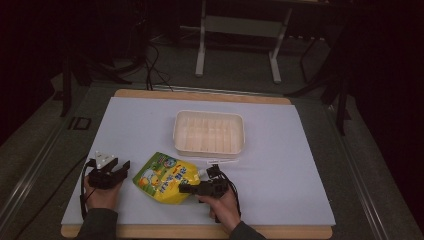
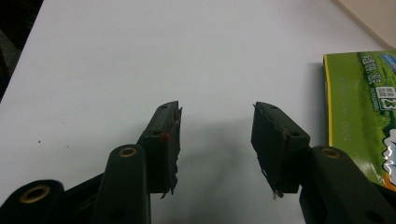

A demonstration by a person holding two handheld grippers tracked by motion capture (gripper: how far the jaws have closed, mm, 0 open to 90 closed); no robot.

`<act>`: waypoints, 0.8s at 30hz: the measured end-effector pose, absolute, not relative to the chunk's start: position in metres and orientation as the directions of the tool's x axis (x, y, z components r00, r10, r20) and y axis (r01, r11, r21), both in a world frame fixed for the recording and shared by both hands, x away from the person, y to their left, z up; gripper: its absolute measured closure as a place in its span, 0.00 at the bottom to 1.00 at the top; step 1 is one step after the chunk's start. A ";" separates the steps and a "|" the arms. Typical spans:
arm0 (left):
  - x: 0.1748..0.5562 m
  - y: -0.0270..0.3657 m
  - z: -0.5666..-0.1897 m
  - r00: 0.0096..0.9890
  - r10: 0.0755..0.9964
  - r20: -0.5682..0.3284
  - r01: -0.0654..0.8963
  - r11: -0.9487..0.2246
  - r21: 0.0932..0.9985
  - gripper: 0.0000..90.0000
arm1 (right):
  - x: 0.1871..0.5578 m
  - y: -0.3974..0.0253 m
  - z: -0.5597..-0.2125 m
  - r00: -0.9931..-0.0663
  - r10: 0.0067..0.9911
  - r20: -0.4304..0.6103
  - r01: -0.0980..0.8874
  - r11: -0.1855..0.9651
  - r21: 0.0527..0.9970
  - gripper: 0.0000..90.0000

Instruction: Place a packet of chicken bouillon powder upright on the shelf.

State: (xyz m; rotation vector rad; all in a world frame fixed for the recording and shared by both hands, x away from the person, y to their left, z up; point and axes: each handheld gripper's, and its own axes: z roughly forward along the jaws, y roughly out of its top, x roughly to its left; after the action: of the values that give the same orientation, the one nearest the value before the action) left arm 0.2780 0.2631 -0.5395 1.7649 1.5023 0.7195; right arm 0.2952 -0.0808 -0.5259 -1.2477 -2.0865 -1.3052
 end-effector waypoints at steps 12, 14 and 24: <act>0.278 0.263 -0.540 0.173 0.985 -0.029 0.595 -0.081 0.799 0.57 | 0.303 -0.073 -0.509 -0.562 0.462 0.686 0.811 0.148 0.566 0.83; 0.278 0.263 -0.540 0.173 0.984 -0.028 0.595 -0.082 0.800 0.57 | 0.303 -0.071 -0.500 -0.587 0.457 0.668 0.793 0.163 0.586 0.88; 0.278 0.263 -0.540 0.173 0.985 -0.029 0.595 -0.081 0.800 0.57 | 0.303 -0.071 -0.479 -0.656 0.441 0.613 0.737 0.197 0.647 0.98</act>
State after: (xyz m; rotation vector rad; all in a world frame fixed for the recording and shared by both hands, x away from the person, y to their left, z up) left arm 0.2778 0.2633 -0.5396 1.7625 1.5023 0.7192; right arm 0.3031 -0.0706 -0.4790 -1.1151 -2.1848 -1.4423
